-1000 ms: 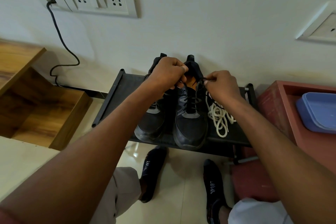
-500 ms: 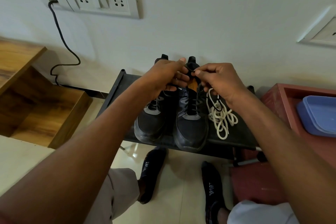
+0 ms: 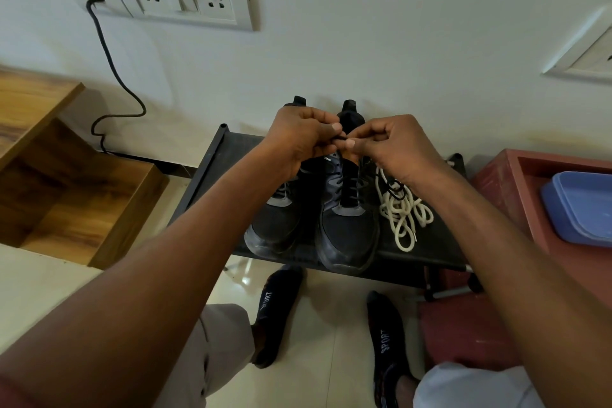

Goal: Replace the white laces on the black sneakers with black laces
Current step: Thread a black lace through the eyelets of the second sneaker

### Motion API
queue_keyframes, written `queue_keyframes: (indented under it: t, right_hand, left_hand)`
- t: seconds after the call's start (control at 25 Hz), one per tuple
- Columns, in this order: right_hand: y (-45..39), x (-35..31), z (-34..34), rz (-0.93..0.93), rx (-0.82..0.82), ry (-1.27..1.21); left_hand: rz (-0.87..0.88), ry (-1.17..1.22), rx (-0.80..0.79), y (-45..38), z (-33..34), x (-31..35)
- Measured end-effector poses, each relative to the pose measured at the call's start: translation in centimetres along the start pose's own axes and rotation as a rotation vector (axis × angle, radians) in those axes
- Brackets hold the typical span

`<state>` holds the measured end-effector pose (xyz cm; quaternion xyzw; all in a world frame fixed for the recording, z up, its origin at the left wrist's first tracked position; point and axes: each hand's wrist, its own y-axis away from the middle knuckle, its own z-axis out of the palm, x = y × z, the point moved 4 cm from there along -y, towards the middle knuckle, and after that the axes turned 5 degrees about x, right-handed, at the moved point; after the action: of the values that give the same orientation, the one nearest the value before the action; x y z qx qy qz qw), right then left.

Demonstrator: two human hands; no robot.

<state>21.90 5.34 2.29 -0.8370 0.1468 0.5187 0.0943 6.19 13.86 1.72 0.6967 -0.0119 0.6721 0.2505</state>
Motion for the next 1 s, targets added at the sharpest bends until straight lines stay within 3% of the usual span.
queue_keyframes:
  t: [0.08, 0.24, 0.4, 0.88, 1.0]
  right_hand:
    - [-0.2, 0.5, -0.3, -0.013, 0.052, 0.093]
    - [0.0, 1.2, 0.2, -0.015, 0.016, 0.443]
    - [0.2, 1.3, 0.9, -0.034, 0.045, 0.637]
    - [0.5, 0.4, 1.4, -0.071, 0.142, 0.806]
    - [0.5, 1.2, 2.2, -0.043, 0.116, 0.724]
  left_hand:
    - [0.099, -0.145, 0.028, -0.1, -0.1, 0.1]
    - [0.435, -0.759, 0.049, -0.5, -0.1, 0.3]
    - [0.439, -1.016, -0.12, -0.2, 0.7, -0.7]
    - [0.332, -0.977, -0.161, -0.5, 0.0, -1.4]
    - [0.293, -0.944, -0.157, -0.7, -0.1, -1.4]
